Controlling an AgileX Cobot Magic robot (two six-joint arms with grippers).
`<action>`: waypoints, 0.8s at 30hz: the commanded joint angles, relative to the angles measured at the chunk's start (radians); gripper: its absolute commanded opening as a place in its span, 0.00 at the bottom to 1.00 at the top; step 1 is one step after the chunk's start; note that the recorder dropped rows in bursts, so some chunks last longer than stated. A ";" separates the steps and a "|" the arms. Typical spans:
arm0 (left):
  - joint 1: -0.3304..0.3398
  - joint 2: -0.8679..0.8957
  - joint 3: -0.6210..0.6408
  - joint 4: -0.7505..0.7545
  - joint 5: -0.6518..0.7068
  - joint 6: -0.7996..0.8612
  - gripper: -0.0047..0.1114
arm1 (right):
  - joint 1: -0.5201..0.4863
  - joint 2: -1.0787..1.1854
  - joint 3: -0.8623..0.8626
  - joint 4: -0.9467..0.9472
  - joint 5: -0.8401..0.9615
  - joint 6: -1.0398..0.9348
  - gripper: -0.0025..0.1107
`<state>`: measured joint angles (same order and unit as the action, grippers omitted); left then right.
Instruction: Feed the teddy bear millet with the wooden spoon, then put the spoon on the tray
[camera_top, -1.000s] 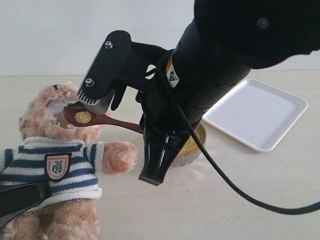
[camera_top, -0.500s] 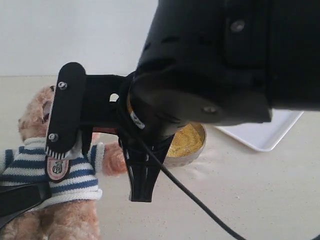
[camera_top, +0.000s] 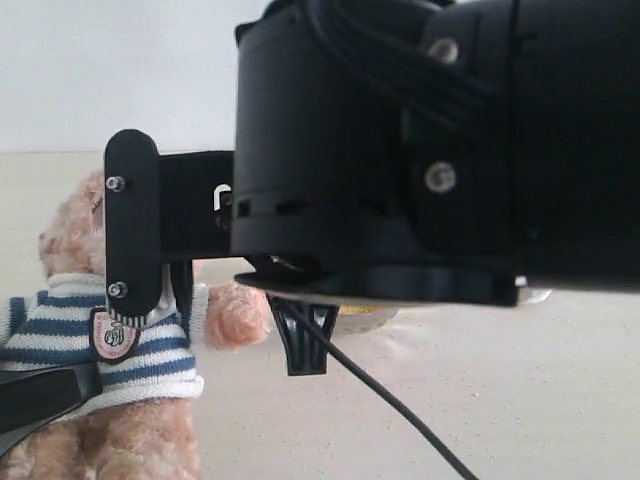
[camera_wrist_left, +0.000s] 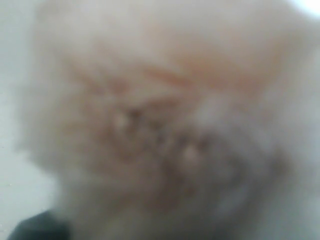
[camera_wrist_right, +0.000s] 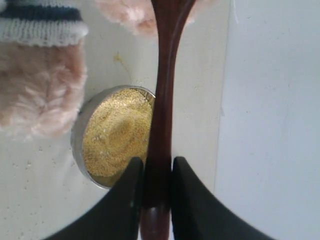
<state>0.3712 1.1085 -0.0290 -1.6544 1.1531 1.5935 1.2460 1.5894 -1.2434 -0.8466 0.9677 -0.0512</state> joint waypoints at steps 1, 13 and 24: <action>0.003 0.000 0.005 -0.039 0.024 0.022 0.08 | 0.022 0.013 -0.007 -0.080 0.065 0.006 0.02; 0.003 0.000 0.005 -0.043 0.024 0.047 0.08 | 0.032 0.013 -0.007 -0.111 0.073 0.045 0.02; 0.003 0.000 0.005 -0.053 0.024 0.078 0.08 | 0.032 -0.006 -0.007 -0.111 0.073 0.135 0.02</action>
<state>0.3712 1.1085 -0.0290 -1.6874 1.1531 1.6466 1.2767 1.6020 -1.2434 -0.9512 1.0307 0.0357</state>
